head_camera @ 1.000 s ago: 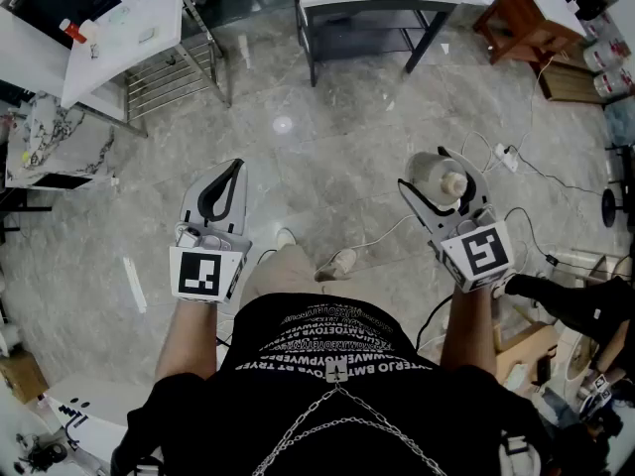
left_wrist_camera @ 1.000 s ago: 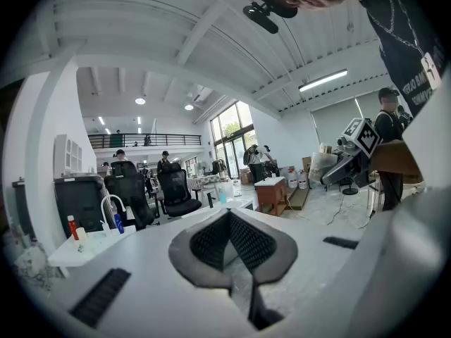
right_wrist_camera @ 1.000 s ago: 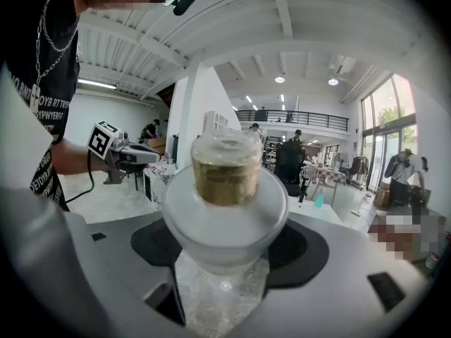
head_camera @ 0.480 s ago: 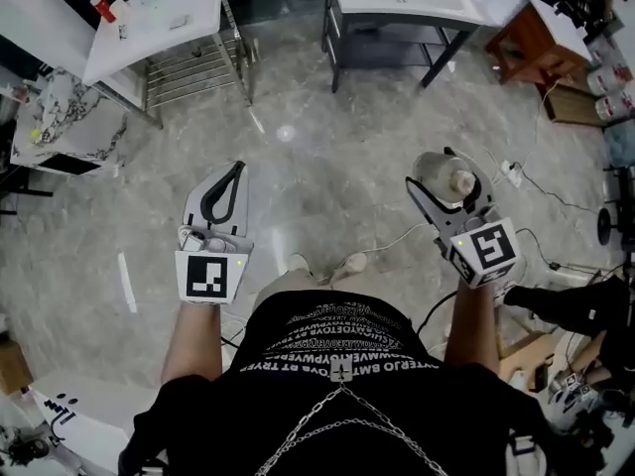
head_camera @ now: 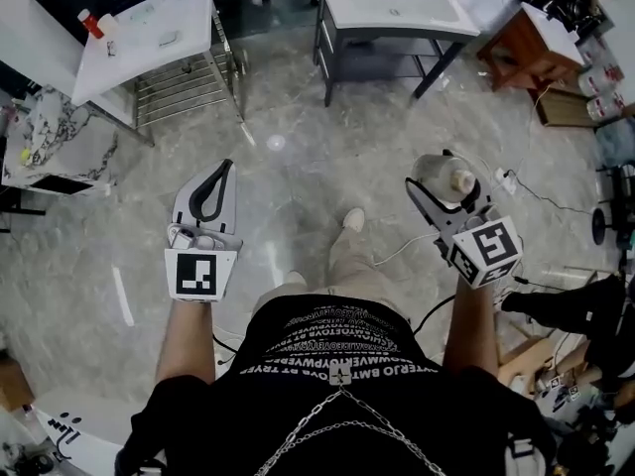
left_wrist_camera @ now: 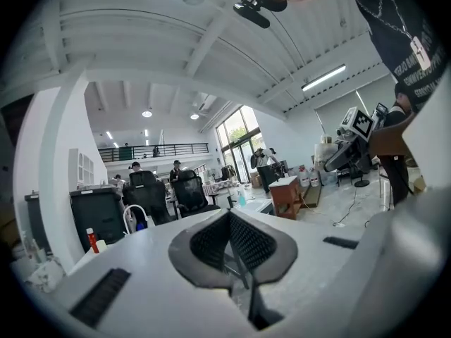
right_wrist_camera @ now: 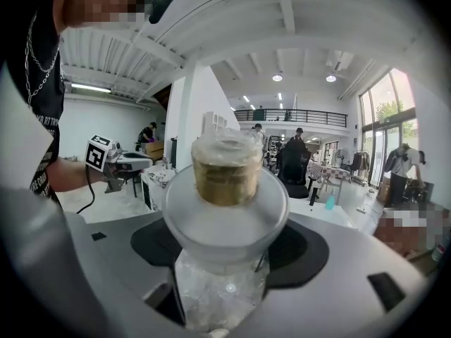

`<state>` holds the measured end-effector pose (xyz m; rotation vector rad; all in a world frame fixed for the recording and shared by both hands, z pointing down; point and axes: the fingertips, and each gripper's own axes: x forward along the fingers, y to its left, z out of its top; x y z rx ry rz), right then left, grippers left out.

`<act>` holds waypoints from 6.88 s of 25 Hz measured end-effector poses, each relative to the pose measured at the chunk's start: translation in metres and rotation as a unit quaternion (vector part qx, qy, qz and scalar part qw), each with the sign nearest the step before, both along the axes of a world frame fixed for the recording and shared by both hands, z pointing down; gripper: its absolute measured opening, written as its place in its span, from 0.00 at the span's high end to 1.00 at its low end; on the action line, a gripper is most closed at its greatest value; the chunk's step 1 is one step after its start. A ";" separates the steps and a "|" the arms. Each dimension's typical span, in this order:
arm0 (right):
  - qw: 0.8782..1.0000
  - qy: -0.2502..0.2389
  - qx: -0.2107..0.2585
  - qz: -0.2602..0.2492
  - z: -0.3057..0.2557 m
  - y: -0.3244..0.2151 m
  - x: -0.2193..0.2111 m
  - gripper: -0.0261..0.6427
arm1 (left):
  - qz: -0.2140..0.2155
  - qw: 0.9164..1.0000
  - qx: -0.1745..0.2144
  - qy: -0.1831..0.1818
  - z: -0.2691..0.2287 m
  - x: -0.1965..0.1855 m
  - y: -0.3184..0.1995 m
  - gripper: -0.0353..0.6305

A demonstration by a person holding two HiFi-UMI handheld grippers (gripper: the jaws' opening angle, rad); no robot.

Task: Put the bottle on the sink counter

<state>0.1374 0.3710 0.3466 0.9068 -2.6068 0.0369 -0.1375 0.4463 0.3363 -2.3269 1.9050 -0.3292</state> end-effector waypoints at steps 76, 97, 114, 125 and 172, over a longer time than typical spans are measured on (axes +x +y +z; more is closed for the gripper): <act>0.996 0.040 0.013 -0.084 -0.007 -0.564 -0.157 0.47 | 0.041 0.999 0.011 0.023 -0.026 -0.043 -0.594 0.94; 0.993 0.058 -0.013 -0.100 0.017 -0.620 -0.201 0.47 | 0.050 0.997 0.007 0.056 -0.015 -0.077 -0.660 0.94; 0.982 0.060 -0.089 -0.154 0.132 -0.756 -0.226 0.47 | -0.001 0.999 -0.035 0.028 0.016 -0.082 -0.778 0.94; 0.973 0.081 -0.128 -0.171 0.248 -0.821 -0.245 0.47 | -0.016 0.997 -0.067 0.031 0.066 -0.084 -0.850 0.94; 1.000 -0.012 -0.002 -0.012 0.156 -0.794 -0.101 0.97 | 0.008 0.998 -0.047 0.028 0.032 -0.072 -0.771 0.94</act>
